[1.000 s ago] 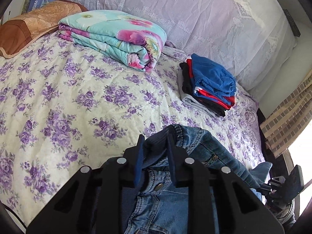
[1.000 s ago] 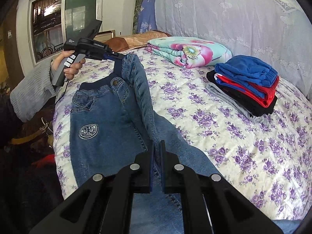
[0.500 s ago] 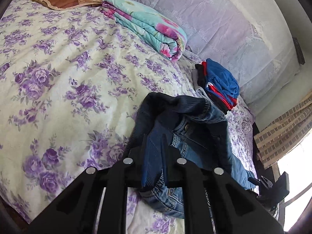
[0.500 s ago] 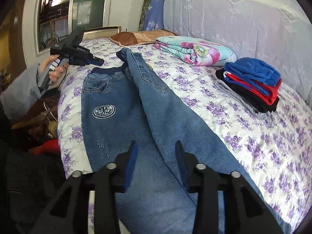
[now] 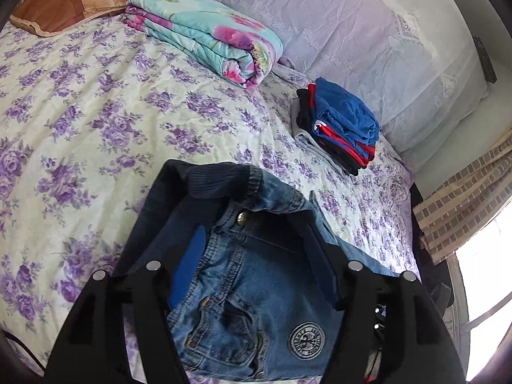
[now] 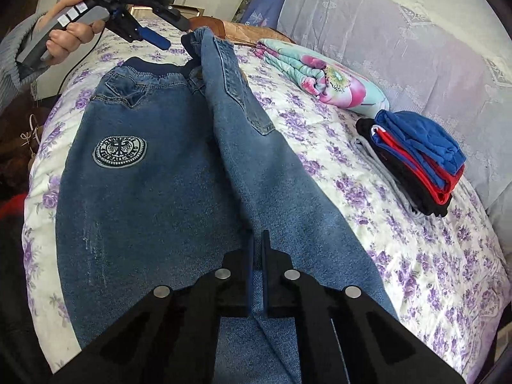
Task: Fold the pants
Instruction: 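Lower the jeans back-pocket side up onto the bed and open both grippers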
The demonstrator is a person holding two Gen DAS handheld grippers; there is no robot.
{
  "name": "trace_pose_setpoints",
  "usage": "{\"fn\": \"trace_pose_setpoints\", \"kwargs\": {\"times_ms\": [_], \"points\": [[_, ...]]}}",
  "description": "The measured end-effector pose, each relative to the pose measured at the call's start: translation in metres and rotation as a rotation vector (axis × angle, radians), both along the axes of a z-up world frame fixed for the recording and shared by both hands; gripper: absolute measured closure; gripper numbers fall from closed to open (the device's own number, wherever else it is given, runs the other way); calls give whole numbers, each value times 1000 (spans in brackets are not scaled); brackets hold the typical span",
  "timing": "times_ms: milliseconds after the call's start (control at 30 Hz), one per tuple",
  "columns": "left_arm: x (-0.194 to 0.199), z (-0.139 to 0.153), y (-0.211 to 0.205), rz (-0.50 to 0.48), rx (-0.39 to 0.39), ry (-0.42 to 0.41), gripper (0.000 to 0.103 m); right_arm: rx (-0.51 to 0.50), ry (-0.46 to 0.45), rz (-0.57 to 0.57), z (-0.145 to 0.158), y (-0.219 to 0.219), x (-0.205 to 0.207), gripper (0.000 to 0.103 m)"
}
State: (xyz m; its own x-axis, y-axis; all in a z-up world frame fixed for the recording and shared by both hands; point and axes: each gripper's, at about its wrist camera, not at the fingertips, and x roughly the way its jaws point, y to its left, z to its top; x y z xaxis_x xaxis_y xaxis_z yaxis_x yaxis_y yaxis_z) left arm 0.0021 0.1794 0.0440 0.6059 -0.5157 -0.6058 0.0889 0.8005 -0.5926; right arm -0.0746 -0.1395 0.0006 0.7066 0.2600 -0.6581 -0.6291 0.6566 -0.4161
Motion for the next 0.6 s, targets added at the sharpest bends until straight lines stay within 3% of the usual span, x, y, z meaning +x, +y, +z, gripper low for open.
{"fn": "trace_pose_setpoints", "kwargs": {"times_ms": [267,400,433,500,600], "points": [[14,4,-9,45,-153,99,14,39,-57,19,34,-11,-18,99],[23,6,-12,72,-106,119,15,22,-41,46,31,-7,-31,99],[25,2,-11,81,-90,127,19,30,-33,45,30,-8,-34,99],[30,-8,-10,72,-67,152,63,52,-22,39,31,-12,-36,99],[31,-10,-3,67,-86,133,72,61,-23,32,33,-13,-37,99]]}}
